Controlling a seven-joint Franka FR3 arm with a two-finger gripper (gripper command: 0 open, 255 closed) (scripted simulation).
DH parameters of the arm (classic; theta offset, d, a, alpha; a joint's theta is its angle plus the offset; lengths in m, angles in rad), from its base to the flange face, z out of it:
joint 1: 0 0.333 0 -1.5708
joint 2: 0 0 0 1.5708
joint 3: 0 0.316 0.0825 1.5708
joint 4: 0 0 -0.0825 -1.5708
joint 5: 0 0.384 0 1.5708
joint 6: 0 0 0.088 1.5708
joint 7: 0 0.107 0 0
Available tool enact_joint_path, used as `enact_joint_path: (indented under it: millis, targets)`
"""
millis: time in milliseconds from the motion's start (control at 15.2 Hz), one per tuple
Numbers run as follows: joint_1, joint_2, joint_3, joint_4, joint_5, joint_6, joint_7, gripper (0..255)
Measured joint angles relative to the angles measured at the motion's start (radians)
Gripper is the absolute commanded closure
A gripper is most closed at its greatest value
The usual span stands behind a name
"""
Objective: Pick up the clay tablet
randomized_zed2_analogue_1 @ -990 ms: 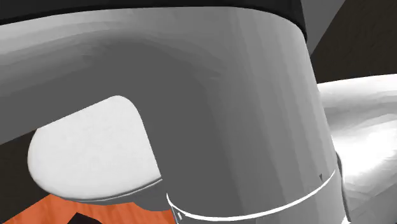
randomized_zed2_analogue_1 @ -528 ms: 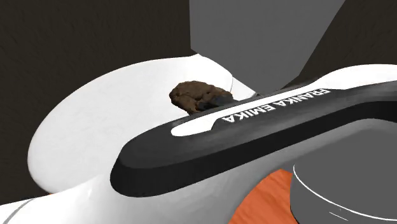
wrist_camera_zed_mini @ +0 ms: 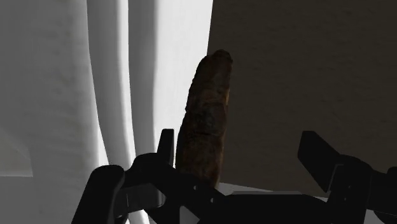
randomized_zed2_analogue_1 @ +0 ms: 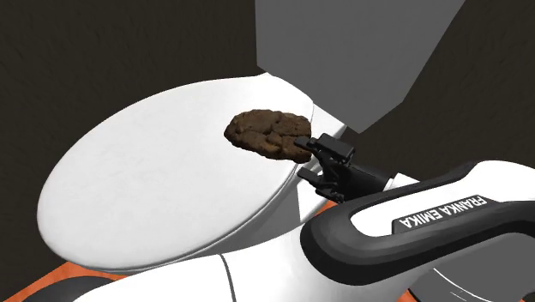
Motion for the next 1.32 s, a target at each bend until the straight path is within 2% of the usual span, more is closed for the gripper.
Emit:
enact_joint_path:
  millis: [264,330,990,1320]
  targets:
    - [0.006,0.016,0.000,-0.023,-0.009,0.008,-0.039,0]
    - [0.006,0.018,0.000,-0.024,-0.010,0.009,-0.042,255]
    - [0.004,0.021,-0.001,-0.024,-0.010,0.008,-0.046,255]
    - [-0.003,0.008,0.001,-0.001,0.000,-0.001,-0.009,255]
